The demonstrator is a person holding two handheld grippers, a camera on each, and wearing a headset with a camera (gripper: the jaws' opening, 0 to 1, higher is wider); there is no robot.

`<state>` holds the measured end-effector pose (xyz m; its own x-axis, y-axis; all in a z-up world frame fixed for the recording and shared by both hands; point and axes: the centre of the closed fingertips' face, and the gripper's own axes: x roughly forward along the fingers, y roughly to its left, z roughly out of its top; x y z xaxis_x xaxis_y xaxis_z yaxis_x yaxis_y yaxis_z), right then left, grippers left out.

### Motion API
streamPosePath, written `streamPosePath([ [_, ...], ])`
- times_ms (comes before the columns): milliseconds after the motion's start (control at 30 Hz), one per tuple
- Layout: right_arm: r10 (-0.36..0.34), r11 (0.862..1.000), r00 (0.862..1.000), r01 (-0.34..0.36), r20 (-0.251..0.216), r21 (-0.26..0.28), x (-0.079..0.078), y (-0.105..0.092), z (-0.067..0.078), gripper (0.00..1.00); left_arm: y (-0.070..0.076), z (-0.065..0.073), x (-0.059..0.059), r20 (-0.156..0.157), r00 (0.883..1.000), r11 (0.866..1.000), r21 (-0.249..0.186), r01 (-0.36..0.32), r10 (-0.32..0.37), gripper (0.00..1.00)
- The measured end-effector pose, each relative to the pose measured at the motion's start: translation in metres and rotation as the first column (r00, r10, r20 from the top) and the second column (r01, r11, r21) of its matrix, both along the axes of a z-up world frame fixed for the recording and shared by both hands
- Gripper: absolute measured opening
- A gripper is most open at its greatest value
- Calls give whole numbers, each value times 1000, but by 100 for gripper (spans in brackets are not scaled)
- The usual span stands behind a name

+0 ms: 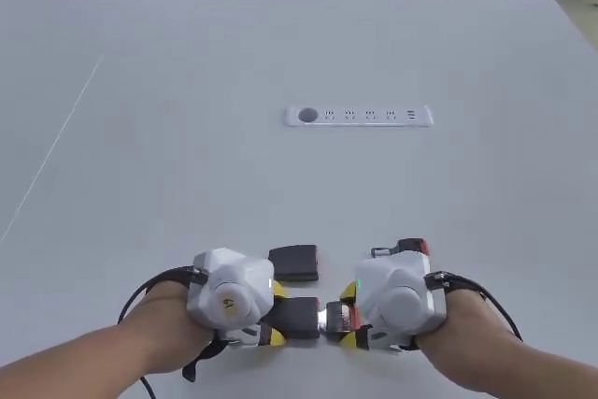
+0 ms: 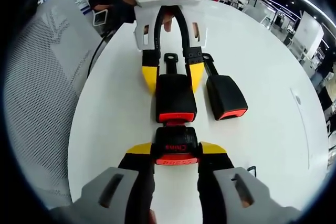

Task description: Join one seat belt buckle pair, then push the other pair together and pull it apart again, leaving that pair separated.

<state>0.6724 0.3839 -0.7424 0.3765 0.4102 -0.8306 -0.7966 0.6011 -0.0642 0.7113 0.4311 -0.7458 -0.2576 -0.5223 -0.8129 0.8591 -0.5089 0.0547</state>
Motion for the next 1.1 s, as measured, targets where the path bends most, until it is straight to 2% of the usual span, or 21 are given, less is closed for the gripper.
streamPosePath([
  [167,2,1000,1000,-2,-1,-3,1,0,0,29,0,0,0,30,999,1000,1,10,-10,30],
  [300,-1,1000,1000,1,-7,10,1,0,0,30,-1,0,1,18,1000,1000,12,-2,2,31],
  [433,9,1000,1000,-9,-11,7,1,0,1,30,-1,-2,2,4,1000,999,43,-19,19,32],
  [500,3,1000,1000,-3,-22,11,2,0,0,31,0,-3,3,-6,999,997,63,-49,49,33],
  [600,-3,1000,1000,4,-26,12,2,0,-1,31,1,-3,2,-10,999,997,54,-50,51,33],
  [700,-14,1000,1000,14,-26,15,2,0,0,31,2,-3,4,-33,995,994,59,-89,91,34],
  [733,-16,1000,1000,16,-25,16,2,0,0,31,2,-3,4,-43,992,992,65,-112,115,36],
  [800,-24,999,999,25,-27,25,1,1,1,31,1,-2,3,-61,991,991,58,-117,120,41],
  [967,-41,998,999,43,-30,49,-2,1,3,31,1,7,2,-61,991,993,37,-116,118,42],
  [1100,-51,996,998,52,-21,72,-4,4,15,30,-2,17,4,-62,990,992,24,-123,125,43],
])
